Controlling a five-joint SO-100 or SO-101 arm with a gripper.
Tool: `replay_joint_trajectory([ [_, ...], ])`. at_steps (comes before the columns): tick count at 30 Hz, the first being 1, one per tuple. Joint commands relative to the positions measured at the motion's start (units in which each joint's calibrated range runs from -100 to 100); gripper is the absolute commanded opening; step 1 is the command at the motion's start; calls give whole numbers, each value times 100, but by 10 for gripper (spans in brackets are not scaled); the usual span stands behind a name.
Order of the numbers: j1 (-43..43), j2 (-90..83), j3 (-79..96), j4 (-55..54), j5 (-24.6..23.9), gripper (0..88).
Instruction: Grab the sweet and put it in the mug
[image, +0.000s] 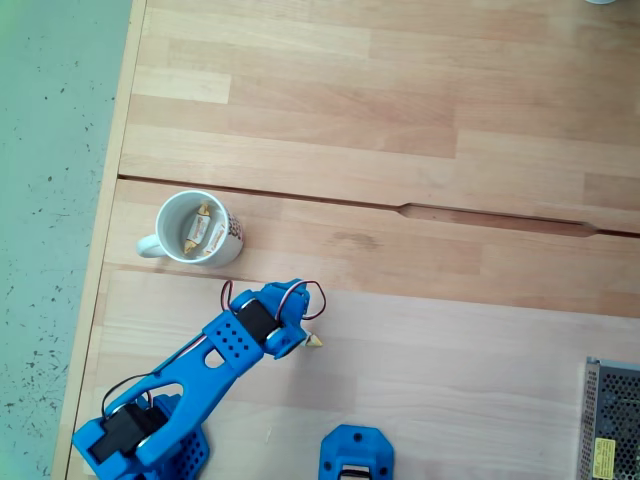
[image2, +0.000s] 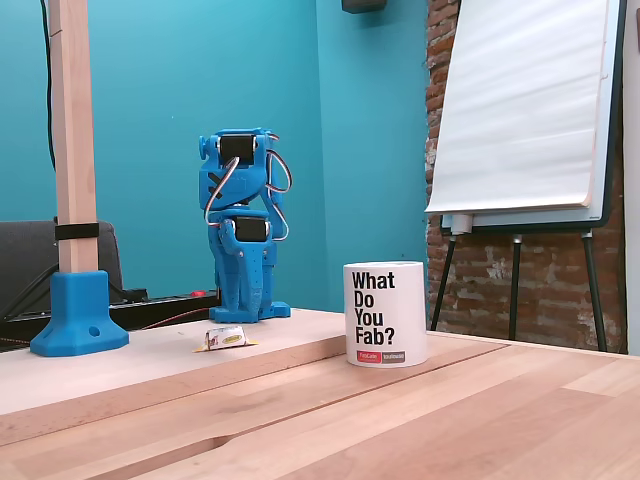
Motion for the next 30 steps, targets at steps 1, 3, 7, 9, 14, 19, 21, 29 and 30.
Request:
replay_joint_trajectory([
  [1,-10,-76,-51,34,59,252],
  [3,-17,-76,-42,34,78,244],
  [7,-10,-68,-33,34,39,244],
  [9,-10,-68,3,34,39,244],
  [14,-10,-162,271,34,39,244],
  [19,-2,-188,324,34,34,244],
  [21,-17,-188,342,34,29,244],
  [29,-24,-197,413,42,29,245],
  [30,-24,-197,413,42,29,245],
])
